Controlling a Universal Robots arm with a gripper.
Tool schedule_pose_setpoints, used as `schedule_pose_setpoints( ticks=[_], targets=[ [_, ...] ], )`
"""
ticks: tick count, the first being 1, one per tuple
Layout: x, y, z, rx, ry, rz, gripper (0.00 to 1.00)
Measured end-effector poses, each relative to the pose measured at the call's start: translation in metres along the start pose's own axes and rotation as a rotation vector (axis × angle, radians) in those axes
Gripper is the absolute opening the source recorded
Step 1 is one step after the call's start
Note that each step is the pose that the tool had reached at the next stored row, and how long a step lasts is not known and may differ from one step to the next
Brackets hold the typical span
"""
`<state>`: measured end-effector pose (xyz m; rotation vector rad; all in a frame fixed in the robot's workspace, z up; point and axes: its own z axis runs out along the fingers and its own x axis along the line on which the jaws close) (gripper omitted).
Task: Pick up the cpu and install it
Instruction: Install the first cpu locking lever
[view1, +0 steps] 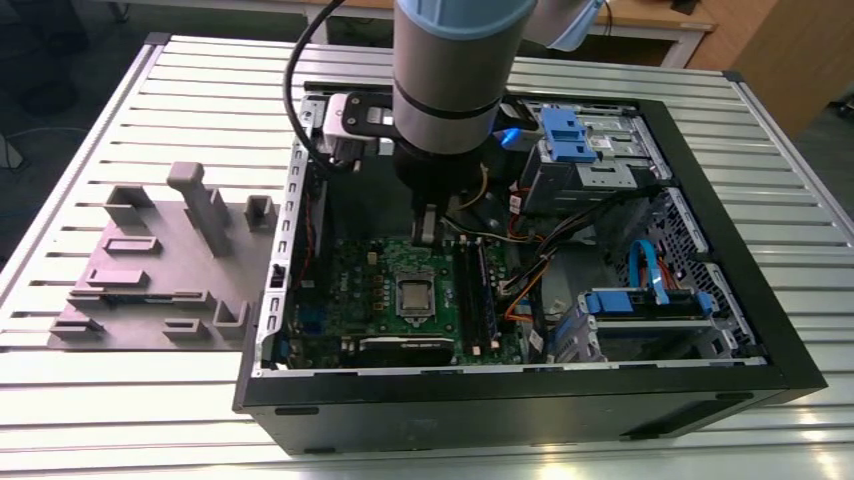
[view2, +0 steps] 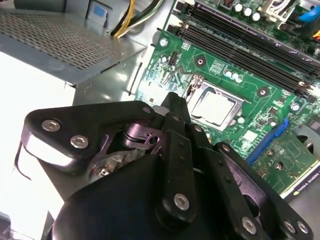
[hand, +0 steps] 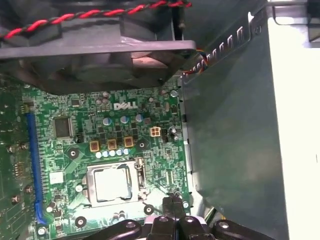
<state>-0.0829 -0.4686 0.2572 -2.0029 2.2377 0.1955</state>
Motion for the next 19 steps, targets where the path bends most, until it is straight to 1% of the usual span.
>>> schedule_pose_setpoints(
  ticks=[1, 2, 3, 4, 5, 8, 9, 10, 11, 12, 13, 14, 15, 16, 19],
  targets=[
    [-0.0001, 0.0000, 0.0002, -0.0005, -0.0058, 0.000, 0.10],
    [-0.0001, -0.0001, 0.0002, -0.0015, -0.0142, 0.000, 0.10],
    [-0.0001, -0.0001, 0.0003, -0.0030, -0.0290, 0.000, 0.10],
    [-0.0001, -0.0001, 0.0003, -0.0044, -0.0413, 0.001, 0.10],
    [-0.0001, 0.0000, 0.0002, -0.0046, -0.0438, 0.001, 0.10],
    [-0.0001, -0.0011, 0.0017, -0.0039, -0.0454, 0.005, 0.10],
    [-0.0002, -0.0015, 0.0021, -0.0036, -0.0471, 0.008, 0.10],
    [-0.0004, -0.0015, 0.0024, -0.0039, -0.0527, 0.009, 0.10],
    [-0.0005, -0.0016, 0.0026, -0.0049, -0.0615, 0.010, 0.10],
    [-0.0005, -0.0016, 0.0026, -0.0061, -0.0722, 0.010, 0.10],
    [-0.0005, -0.0016, 0.0026, -0.0072, -0.0814, 0.010, 0.10],
    [-0.0005, -0.0016, 0.0026, -0.0080, -0.0890, 0.010, 0.10],
    [-0.0005, -0.0018, 0.0026, -0.0085, -0.0937, 0.010, 0.10],
    [-0.0006, -0.0024, 0.0026, -0.0086, -0.0954, 0.010, 0.10],
    [-0.0010, -0.0065, 0.0026, -0.0086, -0.0964, 0.011, 0.10]
  ],
)
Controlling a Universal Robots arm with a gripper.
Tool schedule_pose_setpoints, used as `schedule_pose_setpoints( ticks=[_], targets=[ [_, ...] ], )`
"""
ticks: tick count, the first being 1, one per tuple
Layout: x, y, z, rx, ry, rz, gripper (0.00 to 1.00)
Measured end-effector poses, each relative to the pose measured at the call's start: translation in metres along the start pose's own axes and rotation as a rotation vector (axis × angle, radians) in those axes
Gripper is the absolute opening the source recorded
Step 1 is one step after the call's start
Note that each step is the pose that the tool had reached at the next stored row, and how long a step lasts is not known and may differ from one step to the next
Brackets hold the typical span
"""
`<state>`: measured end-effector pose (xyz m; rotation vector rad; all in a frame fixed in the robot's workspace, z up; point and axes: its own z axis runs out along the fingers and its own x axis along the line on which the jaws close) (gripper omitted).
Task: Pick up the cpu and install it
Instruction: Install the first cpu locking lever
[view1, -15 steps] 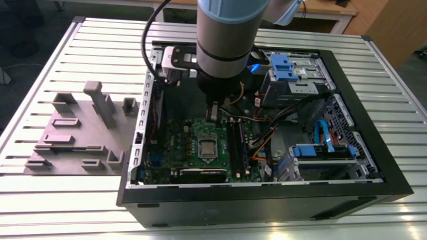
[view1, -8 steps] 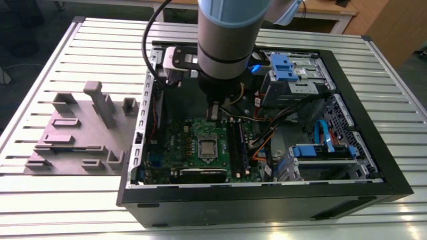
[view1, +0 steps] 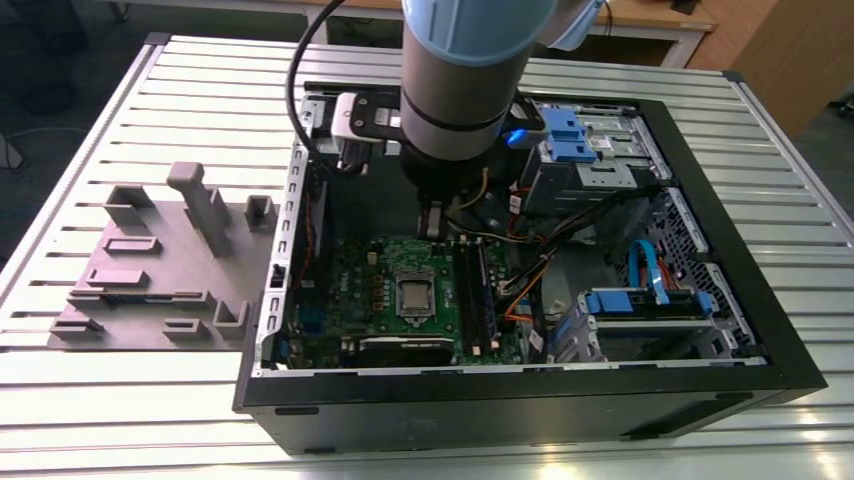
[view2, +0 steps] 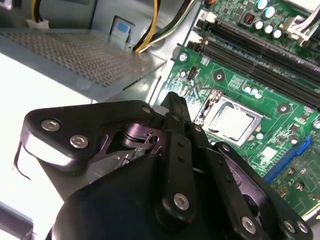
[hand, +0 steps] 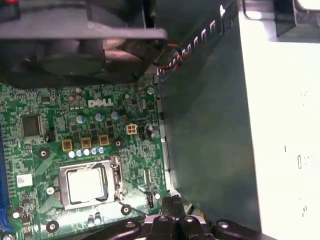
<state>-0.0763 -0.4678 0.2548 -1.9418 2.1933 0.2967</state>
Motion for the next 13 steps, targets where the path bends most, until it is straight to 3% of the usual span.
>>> schedule_pose_setpoints(
  ticks=[5, 13],
  targets=[
    [-0.0004, -0.0036, 0.0002, 0.0049, -0.0005, 0.017, 0.10],
    [0.0005, -0.0040, 0.0036, 0.0245, -0.0019, 0.085, 0.10]
  ],
)
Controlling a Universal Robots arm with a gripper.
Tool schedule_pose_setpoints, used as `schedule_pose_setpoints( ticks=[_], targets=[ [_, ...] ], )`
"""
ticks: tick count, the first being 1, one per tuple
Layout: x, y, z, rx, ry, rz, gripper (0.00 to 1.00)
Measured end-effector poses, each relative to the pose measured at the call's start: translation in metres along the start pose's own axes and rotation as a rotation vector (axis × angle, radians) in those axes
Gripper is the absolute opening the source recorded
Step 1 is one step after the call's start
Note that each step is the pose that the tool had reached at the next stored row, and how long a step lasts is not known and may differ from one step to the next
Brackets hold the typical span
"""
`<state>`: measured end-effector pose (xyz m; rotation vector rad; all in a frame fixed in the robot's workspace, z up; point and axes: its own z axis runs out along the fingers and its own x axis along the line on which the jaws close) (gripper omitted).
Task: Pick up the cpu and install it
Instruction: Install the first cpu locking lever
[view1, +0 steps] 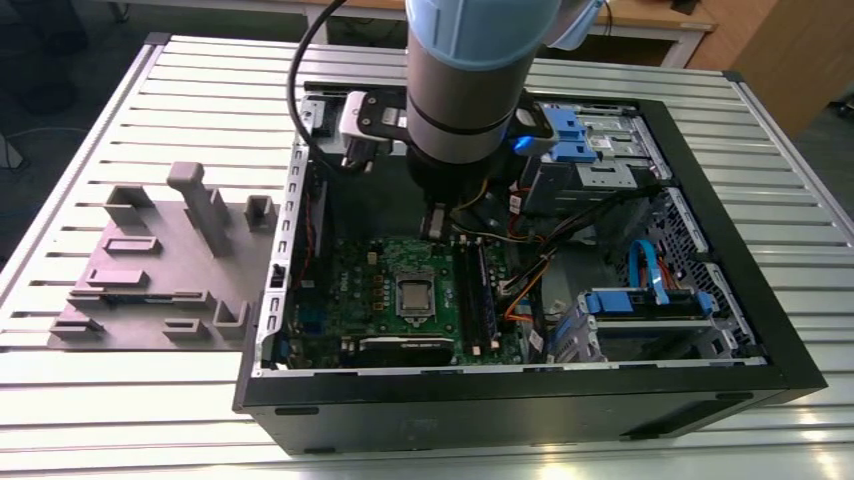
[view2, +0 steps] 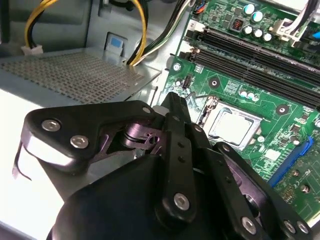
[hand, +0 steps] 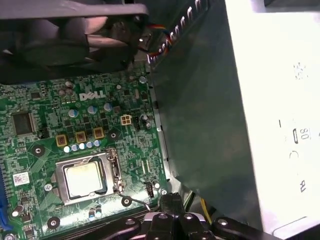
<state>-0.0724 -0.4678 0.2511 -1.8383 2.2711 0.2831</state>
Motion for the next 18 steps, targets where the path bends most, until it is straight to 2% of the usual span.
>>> schedule_pose_setpoints(
  ticks=[5, 9, 13, 18],
  targets=[
    [0.0013, -0.0016, 0.0056, 0.0093, -0.0003, 0.032, 0.10],
    [0.0006, -0.0050, 0.0066, 0.0109, -0.0020, 0.037, 0.10],
    [-0.0001, -0.0092, 0.0064, 0.0133, -0.0009, 0.046, 0.10],
    [-0.0001, -0.0105, 0.0064, 0.0202, -0.0013, 0.070, 0.10]
  ],
)
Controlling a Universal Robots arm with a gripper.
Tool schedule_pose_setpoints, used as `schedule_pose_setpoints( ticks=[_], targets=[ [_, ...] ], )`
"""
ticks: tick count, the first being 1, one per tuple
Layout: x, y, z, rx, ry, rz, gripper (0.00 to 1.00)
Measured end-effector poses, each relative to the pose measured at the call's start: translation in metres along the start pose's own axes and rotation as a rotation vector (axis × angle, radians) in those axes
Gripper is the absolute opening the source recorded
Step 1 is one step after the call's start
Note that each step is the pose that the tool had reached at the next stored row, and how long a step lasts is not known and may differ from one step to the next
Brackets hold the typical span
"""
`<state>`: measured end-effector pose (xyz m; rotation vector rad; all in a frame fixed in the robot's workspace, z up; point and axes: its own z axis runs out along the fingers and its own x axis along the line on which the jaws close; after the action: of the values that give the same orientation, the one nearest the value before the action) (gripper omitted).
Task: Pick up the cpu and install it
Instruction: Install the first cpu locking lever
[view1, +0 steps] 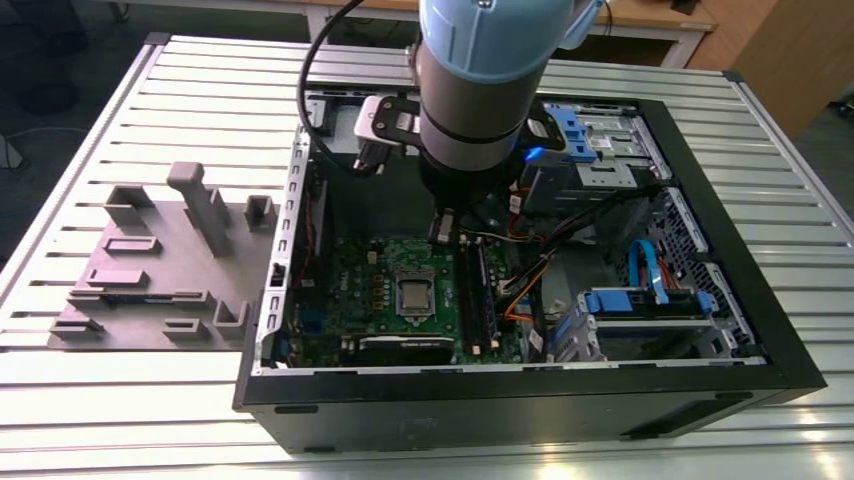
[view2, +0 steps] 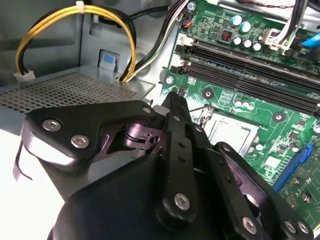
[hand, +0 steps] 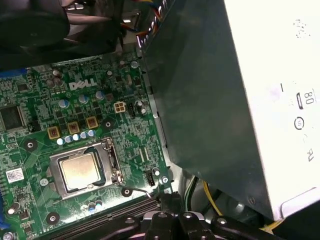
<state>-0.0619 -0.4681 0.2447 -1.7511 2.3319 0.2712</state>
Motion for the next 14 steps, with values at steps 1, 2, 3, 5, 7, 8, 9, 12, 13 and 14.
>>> schedule_pose_setpoints(
  ticks=[1, 2, 3, 5, 7, 8, 9, 12, 13, 14],
  targets=[
    [0.0002, 0.0000, 0.0003, 0.0030, -0.0003, 0.010, 0.10],
    [0.0004, 0.0000, 0.0009, 0.0069, -0.0006, 0.024, 0.10],
    [0.0006, 0.0000, 0.0017, 0.0103, -0.0009, 0.036, 0.10],
    [0.0011, -0.0001, 0.0032, 0.0169, -0.0013, 0.058, 0.10],
    [0.0013, -0.0001, 0.0039, 0.0189, -0.0016, 0.066, 0.10],
    [0.0013, -0.0001, 0.0041, 0.0191, -0.0016, 0.066, 0.10],
    [0.0013, -0.0001, 0.0042, 0.0191, -0.0016, 0.067, 0.10],
    [0.0014, -0.0001, 0.0045, 0.0197, -0.0004, 0.066, 0.10],
    [0.0015, 0.0000, 0.0048, 0.0212, 0.0043, 0.066, 0.10],
    [0.0015, 0.0000, 0.0049, 0.0227, 0.0117, 0.066, 0.10]
  ],
)
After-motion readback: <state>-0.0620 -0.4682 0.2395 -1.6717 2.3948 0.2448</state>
